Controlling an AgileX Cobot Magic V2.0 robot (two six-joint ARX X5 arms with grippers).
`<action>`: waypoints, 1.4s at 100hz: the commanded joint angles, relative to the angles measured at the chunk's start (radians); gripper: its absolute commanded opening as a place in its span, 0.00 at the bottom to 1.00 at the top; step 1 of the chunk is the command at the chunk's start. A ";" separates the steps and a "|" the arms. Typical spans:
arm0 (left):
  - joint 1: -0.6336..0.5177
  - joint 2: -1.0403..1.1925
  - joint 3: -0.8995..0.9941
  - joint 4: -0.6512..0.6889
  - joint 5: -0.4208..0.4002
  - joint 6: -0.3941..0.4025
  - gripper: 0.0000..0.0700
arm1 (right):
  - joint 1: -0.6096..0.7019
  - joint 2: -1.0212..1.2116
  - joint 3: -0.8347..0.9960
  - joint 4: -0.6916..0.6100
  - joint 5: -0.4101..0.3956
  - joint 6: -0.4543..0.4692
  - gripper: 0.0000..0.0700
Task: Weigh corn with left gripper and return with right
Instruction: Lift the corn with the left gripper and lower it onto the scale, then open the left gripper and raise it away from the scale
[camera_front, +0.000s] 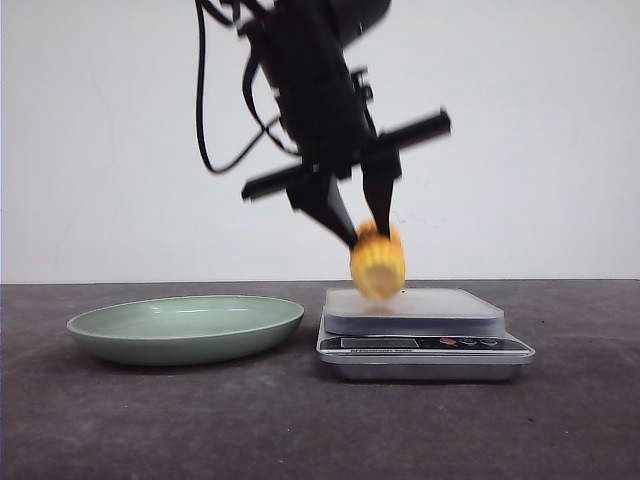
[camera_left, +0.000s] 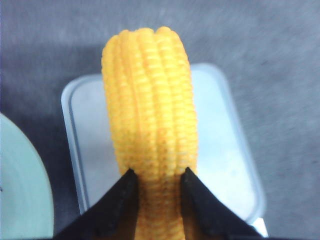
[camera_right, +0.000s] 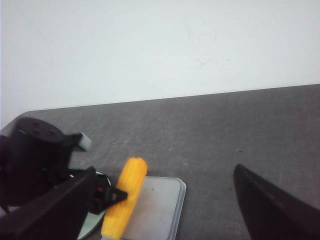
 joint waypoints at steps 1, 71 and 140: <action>-0.014 0.021 0.024 0.024 0.002 -0.013 0.01 | 0.004 0.004 0.018 0.008 0.000 -0.011 0.78; -0.018 0.041 0.025 0.050 0.016 0.023 0.45 | 0.004 0.004 0.018 -0.006 0.000 -0.017 0.78; 0.087 -0.418 0.247 -0.243 -0.146 0.402 0.46 | 0.008 0.004 0.018 -0.014 -0.001 -0.031 0.78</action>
